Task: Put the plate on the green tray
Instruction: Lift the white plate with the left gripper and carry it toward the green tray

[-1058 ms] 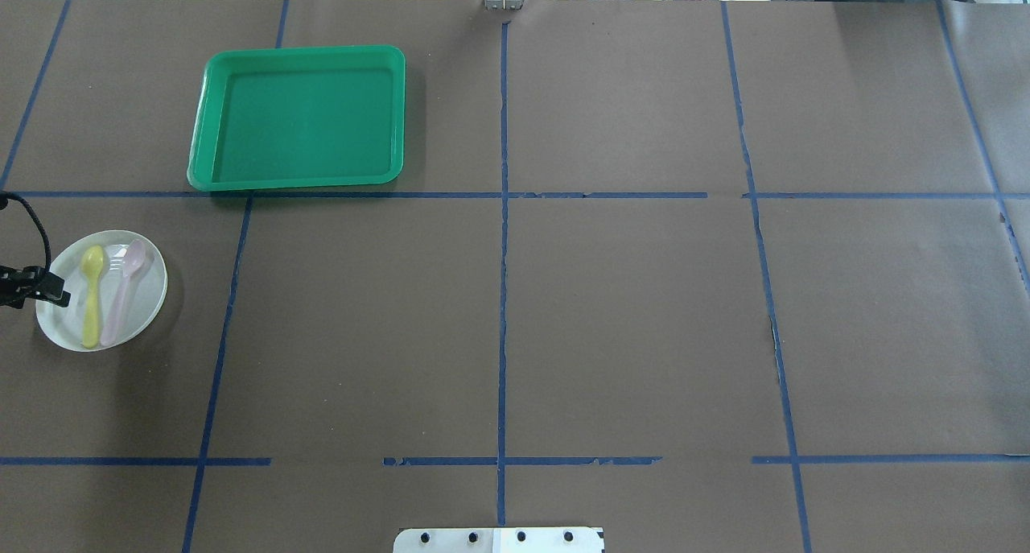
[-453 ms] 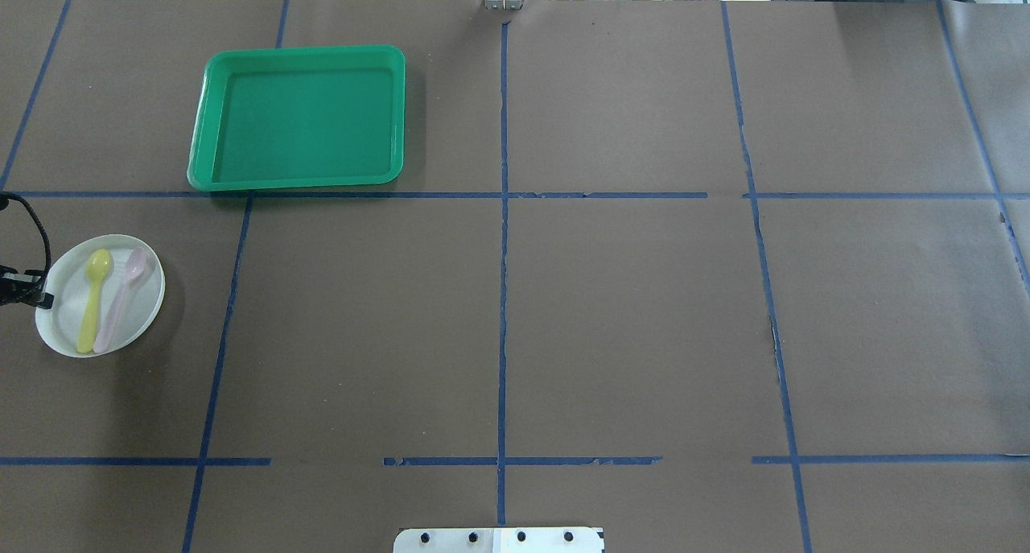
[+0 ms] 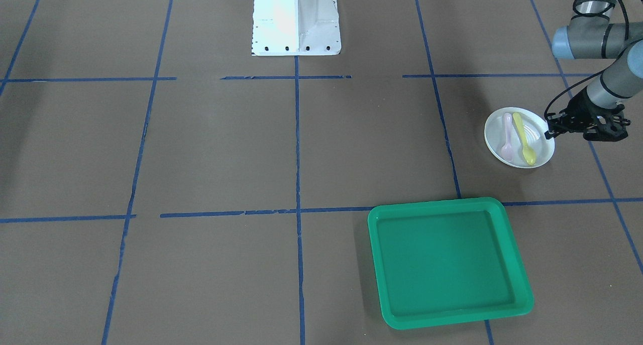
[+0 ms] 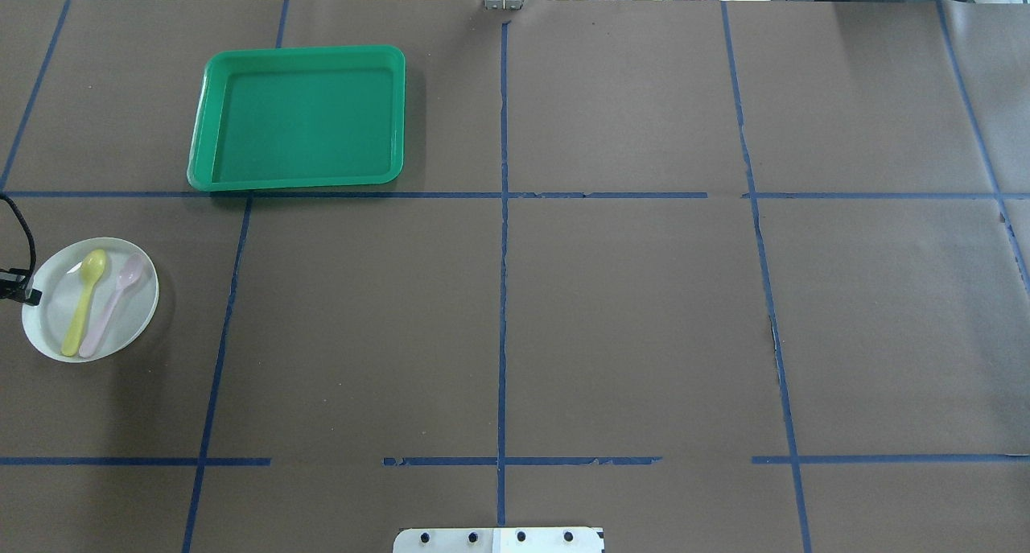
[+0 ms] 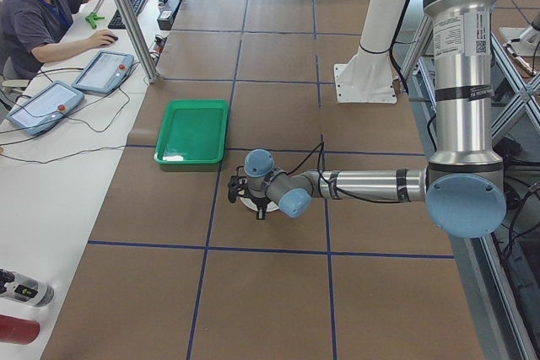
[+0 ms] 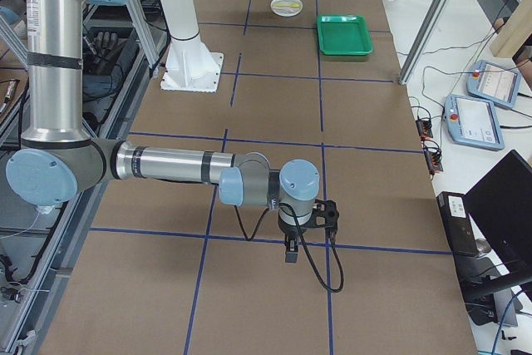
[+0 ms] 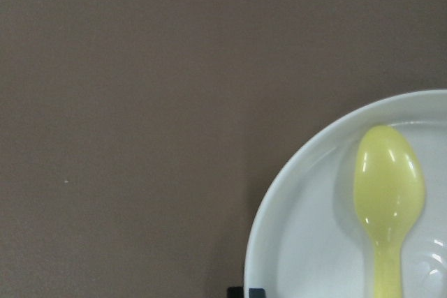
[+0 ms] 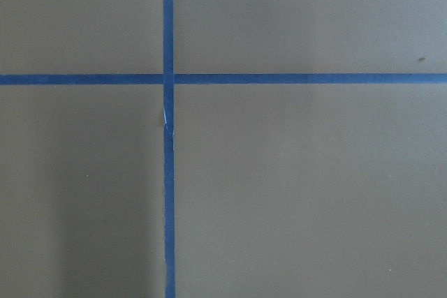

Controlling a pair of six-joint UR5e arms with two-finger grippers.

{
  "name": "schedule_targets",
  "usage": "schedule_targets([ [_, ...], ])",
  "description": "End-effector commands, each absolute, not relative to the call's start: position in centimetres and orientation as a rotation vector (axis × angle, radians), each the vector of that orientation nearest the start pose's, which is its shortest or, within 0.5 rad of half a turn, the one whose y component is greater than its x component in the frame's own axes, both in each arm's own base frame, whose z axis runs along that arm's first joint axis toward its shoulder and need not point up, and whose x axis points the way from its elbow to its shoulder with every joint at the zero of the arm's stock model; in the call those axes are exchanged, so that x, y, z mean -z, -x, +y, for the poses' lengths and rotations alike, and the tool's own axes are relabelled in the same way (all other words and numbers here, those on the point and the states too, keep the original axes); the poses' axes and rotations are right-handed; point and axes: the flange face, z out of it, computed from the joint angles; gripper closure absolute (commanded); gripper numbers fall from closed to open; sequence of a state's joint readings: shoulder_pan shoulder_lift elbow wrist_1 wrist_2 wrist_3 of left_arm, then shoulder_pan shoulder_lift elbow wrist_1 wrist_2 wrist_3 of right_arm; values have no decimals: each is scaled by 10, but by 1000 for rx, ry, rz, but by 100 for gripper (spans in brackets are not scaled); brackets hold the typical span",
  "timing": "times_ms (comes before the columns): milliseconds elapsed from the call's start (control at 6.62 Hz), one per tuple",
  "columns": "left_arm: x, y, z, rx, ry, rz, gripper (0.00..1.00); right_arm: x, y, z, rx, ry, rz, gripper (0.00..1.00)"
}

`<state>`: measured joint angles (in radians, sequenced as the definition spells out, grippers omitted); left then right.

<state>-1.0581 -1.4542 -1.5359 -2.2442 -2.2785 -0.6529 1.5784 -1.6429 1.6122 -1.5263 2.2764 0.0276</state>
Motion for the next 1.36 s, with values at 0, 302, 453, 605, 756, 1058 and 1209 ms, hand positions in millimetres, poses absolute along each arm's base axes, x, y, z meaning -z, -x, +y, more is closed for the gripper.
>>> schedule_targets([
  [0, -662, -114, -446, -55, 10, 960, 100, -673, -72, -462, -29, -6, -706, 0],
  [302, -658, -93, -447, -46, 33, 1039, 100, -673, -72, -462, -29, -6, -706, 0],
  [453, -652, -86, -450, -26, 72, 1092, 100, -673, -72, -462, -29, -6, -706, 0],
  [605, -644, -78, -453, -8, 100, 1141, 100, -673, -72, -462, -29, -6, -706, 0],
  [756, -629, -79, -468, 5, 113, 1171, 100, -673, -72, -462, -29, -6, -706, 0],
  [1058, -542, -95, -563, 33, 122, 1163, 100, -672, -72, -462, -28, -8, -706, 0],
  [1209, -519, -105, -597, 62, 129, 1167, 100, -673, -72, -462, -29, -6, -706, 0],
])
